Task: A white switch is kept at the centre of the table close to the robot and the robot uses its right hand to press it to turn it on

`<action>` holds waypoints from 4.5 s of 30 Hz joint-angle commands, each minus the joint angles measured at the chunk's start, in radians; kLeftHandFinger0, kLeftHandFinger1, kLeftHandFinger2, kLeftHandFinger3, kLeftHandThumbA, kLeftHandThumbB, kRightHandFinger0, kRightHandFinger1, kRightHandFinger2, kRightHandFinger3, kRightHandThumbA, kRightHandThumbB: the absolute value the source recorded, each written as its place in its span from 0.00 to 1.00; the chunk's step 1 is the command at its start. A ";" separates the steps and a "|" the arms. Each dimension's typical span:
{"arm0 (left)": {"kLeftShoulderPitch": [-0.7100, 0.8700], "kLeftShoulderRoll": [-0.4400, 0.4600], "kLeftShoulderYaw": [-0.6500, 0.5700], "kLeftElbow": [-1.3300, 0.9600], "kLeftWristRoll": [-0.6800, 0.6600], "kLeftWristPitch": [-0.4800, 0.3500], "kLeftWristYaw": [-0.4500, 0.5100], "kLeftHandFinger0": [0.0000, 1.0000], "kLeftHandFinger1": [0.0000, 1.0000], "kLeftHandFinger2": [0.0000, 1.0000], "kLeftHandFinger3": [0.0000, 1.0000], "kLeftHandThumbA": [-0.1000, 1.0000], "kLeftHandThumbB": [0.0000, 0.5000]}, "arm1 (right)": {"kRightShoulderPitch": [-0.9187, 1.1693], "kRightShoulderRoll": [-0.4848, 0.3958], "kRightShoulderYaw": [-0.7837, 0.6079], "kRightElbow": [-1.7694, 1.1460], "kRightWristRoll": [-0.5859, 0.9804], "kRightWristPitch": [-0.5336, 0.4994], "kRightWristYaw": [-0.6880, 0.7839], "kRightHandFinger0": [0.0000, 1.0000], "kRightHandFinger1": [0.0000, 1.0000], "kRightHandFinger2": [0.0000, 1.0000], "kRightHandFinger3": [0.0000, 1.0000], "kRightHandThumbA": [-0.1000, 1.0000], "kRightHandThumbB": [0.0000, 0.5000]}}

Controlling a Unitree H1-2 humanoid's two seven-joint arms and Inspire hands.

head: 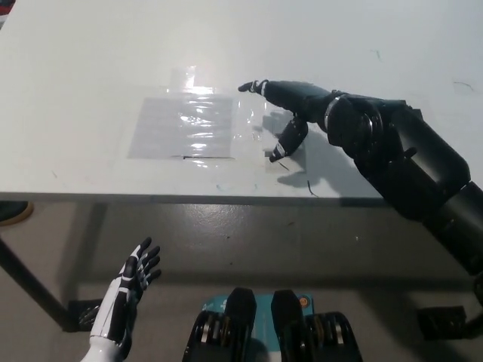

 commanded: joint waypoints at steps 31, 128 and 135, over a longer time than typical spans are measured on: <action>-0.010 -0.006 0.001 -0.034 -0.013 -0.032 -0.004 1.00 1.00 1.00 1.00 1.00 0.10 | -0.016 -0.046 0.021 -0.067 -0.128 0.047 0.180 1.00 1.00 1.00 1.00 1.00 0.58; -0.053 -0.006 0.011 -0.023 -0.023 -0.034 -0.005 1.00 1.00 1.00 1.00 1.00 0.12 | 1.025 0.262 -0.783 -0.390 0.346 -0.574 -0.144 1.00 1.00 1.00 1.00 0.91 0.37; -0.061 0.001 0.010 -0.019 -0.021 -0.037 -0.008 1.00 1.00 1.00 1.00 1.00 0.14 | 1.031 0.248 -0.737 -0.386 0.295 -0.616 -0.193 1.00 1.00 1.00 1.00 0.91 0.37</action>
